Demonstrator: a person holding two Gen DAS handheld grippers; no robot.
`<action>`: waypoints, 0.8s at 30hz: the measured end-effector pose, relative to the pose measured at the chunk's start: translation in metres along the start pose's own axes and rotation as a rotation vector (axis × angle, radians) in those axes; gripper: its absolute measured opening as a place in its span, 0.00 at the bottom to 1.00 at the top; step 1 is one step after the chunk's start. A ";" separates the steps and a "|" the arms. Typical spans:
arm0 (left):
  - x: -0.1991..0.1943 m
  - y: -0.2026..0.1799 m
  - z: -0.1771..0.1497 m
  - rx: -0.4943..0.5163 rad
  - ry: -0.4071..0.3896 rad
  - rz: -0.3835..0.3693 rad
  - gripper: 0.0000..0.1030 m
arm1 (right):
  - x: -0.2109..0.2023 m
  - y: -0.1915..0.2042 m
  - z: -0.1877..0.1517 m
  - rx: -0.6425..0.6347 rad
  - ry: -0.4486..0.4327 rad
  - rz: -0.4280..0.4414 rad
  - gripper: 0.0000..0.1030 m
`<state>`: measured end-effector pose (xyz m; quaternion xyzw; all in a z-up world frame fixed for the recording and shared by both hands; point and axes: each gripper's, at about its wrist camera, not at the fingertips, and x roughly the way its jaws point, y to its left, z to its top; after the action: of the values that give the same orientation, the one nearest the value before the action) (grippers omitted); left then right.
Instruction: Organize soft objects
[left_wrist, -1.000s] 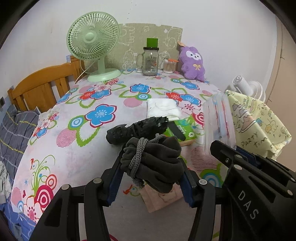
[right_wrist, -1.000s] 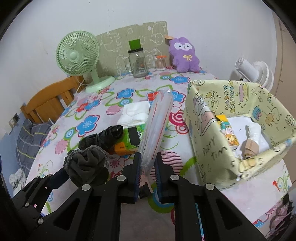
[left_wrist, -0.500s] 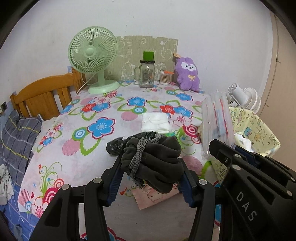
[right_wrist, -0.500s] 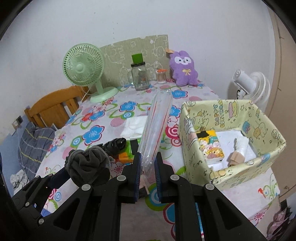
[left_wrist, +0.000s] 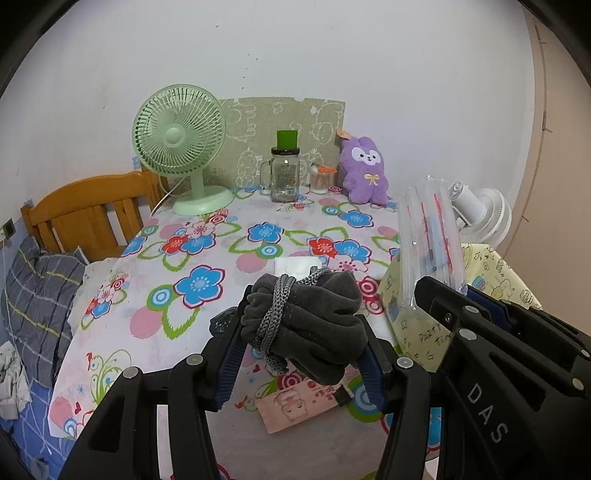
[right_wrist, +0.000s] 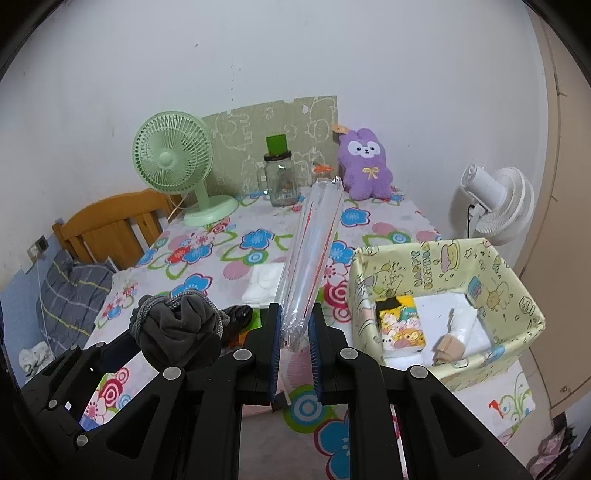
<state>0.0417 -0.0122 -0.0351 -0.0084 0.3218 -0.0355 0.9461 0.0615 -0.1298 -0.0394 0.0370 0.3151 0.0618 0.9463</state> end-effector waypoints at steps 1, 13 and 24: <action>-0.001 -0.001 0.001 0.001 -0.001 -0.002 0.56 | -0.001 -0.001 0.001 0.000 -0.002 -0.001 0.17; 0.007 -0.030 0.011 0.021 -0.005 -0.027 0.56 | -0.003 -0.030 0.012 0.020 -0.013 -0.023 0.17; 0.019 -0.063 0.019 0.057 0.002 -0.064 0.56 | -0.001 -0.066 0.018 0.040 -0.011 -0.057 0.17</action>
<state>0.0650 -0.0764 -0.0290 0.0082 0.3213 -0.0751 0.9440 0.0776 -0.1957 -0.0315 0.0475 0.3120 0.0281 0.9485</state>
